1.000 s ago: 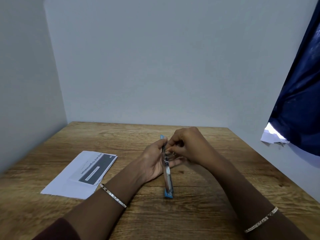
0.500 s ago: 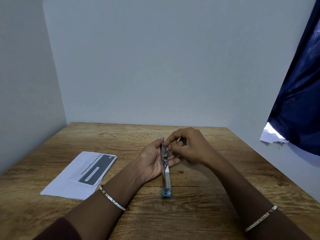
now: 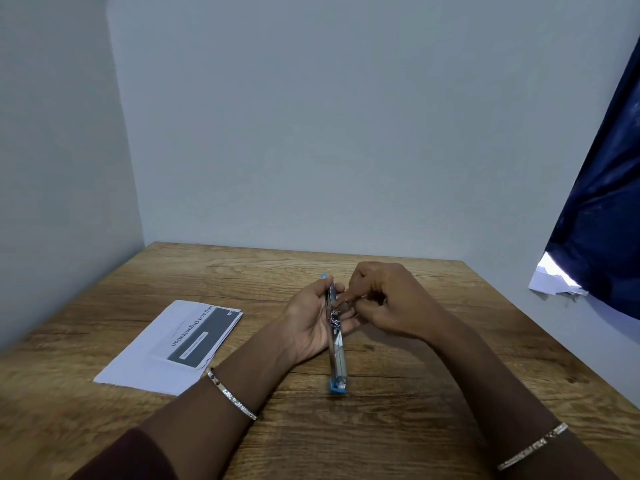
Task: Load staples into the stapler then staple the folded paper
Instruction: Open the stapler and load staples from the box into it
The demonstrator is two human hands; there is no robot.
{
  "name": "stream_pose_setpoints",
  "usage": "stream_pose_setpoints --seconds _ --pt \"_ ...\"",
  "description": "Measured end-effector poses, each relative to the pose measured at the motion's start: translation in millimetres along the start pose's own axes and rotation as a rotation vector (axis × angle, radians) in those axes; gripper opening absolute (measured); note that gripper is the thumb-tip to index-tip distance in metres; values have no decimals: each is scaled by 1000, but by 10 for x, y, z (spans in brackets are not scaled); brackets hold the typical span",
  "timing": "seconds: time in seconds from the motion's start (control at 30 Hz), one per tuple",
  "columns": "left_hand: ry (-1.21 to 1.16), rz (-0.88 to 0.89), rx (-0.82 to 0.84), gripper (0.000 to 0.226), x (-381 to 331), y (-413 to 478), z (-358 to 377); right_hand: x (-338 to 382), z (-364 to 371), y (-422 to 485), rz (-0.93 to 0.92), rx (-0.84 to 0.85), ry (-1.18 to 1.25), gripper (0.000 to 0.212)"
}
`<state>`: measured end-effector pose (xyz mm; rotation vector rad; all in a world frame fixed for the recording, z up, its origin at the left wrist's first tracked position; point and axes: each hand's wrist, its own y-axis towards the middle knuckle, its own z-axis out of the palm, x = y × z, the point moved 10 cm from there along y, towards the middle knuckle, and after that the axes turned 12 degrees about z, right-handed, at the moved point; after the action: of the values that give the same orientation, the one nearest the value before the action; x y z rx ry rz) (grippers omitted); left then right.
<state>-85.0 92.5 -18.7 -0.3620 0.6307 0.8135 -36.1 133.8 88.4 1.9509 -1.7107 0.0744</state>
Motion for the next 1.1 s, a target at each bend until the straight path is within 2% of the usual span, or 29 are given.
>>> stream_pose_setpoints --seconds 0.23,0.47,0.63,0.9,1.1 --pt "-23 -32 60 52 56 -18 85 -41 37 10 59 -25 -224 42" --pt "-47 -35 32 51 26 -6 50 -61 0 23 75 -56 -147 39" --pt "-36 -50 24 60 28 -23 32 -41 8 14 63 -41 -76 39" --pt "15 -18 44 80 7 -29 59 -60 96 17 81 -10 -220 44" --pt "67 -2 21 58 -20 -40 66 -92 158 32 99 -19 -191 42"
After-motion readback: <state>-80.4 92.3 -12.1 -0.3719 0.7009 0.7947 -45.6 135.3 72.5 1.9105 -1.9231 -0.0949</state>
